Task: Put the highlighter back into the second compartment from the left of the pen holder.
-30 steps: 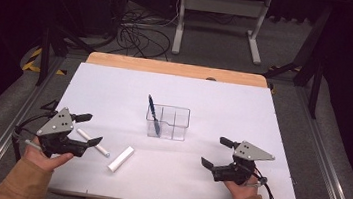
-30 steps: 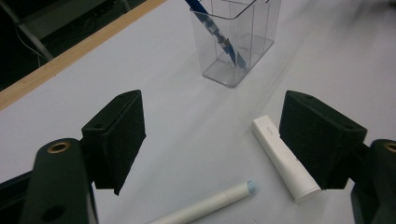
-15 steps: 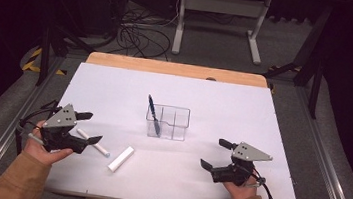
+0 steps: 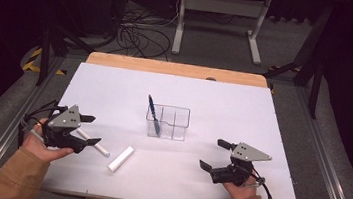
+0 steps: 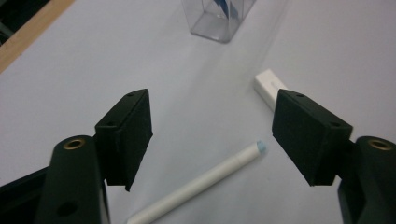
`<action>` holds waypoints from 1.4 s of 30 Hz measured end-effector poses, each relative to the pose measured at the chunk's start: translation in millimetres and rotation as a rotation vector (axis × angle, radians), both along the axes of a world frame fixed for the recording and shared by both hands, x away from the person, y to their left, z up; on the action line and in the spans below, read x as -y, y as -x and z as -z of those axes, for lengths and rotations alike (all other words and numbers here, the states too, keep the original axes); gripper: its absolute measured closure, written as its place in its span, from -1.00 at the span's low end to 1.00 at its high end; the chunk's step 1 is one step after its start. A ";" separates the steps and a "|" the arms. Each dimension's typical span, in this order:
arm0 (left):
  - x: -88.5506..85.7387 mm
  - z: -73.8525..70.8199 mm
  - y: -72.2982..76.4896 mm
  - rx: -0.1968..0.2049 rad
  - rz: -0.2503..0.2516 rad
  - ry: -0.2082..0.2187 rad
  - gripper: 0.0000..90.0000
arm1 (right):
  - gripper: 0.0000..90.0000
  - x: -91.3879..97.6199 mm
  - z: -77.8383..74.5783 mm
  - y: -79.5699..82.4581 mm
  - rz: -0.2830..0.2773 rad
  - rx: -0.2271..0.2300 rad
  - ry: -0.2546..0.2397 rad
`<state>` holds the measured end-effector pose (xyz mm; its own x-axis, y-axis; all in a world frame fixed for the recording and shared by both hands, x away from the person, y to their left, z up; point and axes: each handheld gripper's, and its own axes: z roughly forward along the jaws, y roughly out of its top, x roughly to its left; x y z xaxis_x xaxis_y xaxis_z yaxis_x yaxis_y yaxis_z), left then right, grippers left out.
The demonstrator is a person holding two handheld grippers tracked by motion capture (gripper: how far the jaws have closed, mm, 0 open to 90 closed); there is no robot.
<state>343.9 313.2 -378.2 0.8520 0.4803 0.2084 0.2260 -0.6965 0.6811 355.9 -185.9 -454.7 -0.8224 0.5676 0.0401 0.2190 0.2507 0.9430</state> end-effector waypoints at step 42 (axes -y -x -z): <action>7.6 18.0 -23.4 -0.143 0.245 -0.332 0.01 | -0.94 -3.7 3.9 -1.8 -0.024 -0.017 0.010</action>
